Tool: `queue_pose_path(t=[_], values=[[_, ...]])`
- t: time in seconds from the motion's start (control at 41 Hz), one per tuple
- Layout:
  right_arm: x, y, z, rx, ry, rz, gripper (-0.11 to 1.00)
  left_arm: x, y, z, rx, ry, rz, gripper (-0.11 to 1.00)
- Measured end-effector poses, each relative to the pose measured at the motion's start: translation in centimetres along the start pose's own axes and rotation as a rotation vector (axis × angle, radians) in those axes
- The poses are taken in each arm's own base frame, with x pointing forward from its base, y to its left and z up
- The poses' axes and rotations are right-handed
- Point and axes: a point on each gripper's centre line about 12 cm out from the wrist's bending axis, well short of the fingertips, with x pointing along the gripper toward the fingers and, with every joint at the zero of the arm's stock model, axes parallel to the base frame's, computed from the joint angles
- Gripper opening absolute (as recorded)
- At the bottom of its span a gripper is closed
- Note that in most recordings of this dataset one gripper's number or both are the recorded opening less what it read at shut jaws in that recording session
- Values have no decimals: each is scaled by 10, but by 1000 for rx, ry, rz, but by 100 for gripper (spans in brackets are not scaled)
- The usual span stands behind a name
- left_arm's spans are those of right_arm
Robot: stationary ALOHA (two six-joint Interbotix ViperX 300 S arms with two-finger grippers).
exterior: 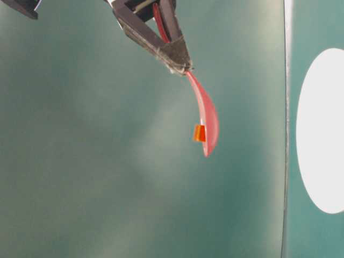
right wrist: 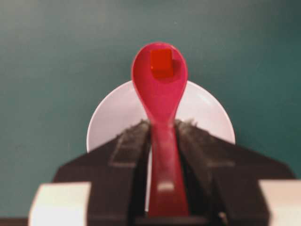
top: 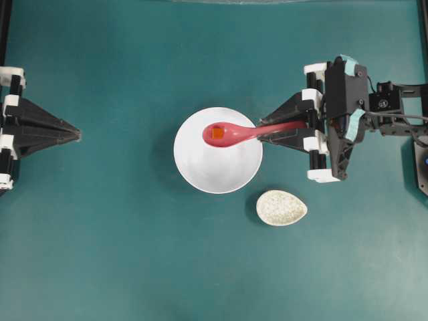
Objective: Grip the spoon and scoop the red block from the bowl with right arm.
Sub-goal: 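Hold the spoon with the red cube raised above the bowl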
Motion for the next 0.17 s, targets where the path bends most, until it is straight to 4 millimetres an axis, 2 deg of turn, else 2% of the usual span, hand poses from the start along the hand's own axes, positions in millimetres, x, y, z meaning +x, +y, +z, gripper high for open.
queue_pose_path(t=[0.171], values=[[0, -1, 0, 2, -2, -2, 25, 0, 0, 0, 0, 0, 0, 2]])
